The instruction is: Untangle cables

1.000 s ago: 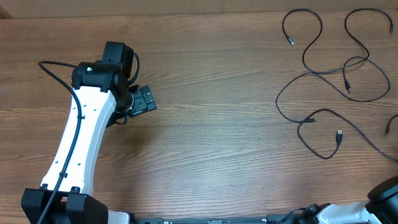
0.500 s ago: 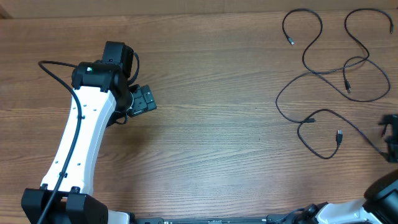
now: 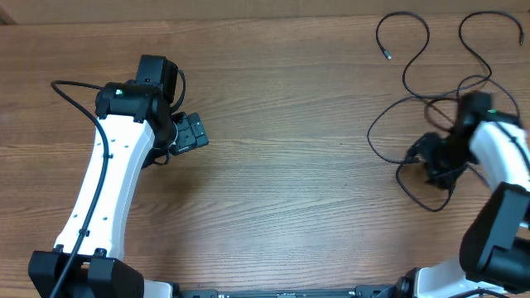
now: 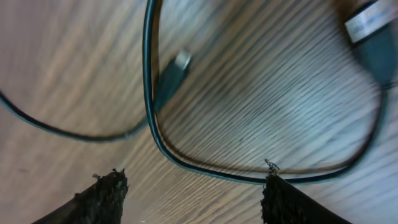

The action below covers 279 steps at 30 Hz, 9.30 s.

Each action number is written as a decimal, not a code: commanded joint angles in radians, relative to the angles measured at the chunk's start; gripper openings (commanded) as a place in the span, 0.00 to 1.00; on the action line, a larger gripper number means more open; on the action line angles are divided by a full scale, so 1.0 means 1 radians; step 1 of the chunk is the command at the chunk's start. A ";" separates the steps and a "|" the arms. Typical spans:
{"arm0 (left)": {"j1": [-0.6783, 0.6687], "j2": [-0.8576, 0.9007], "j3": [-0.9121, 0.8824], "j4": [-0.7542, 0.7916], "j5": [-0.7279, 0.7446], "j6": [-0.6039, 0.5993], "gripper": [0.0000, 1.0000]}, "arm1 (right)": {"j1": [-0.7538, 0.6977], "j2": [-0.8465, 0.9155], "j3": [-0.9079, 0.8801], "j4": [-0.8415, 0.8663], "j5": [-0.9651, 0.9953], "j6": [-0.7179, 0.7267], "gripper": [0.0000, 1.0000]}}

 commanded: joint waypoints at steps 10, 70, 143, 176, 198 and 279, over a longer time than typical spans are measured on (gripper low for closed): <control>0.004 0.001 0.011 0.011 -0.013 0.019 0.99 | 0.111 -0.007 -0.101 0.103 0.056 0.003 0.49; 0.004 0.001 0.011 0.014 -0.013 0.019 1.00 | 0.174 -0.006 -0.185 0.234 0.156 -0.023 0.15; 0.004 0.001 0.011 0.016 -0.013 0.019 1.00 | 0.173 -0.071 -0.024 -0.143 0.073 -0.013 0.04; 0.004 0.001 0.011 0.026 -0.013 0.019 0.99 | 0.196 -0.066 -0.199 0.110 -0.061 -0.076 0.04; 0.004 0.002 0.011 0.026 -0.013 0.019 1.00 | 0.196 -0.066 -0.199 0.095 -0.114 -0.146 0.39; 0.003 0.002 0.011 0.026 -0.002 0.018 0.99 | -0.260 -0.389 -0.451 0.089 0.100 0.351 0.96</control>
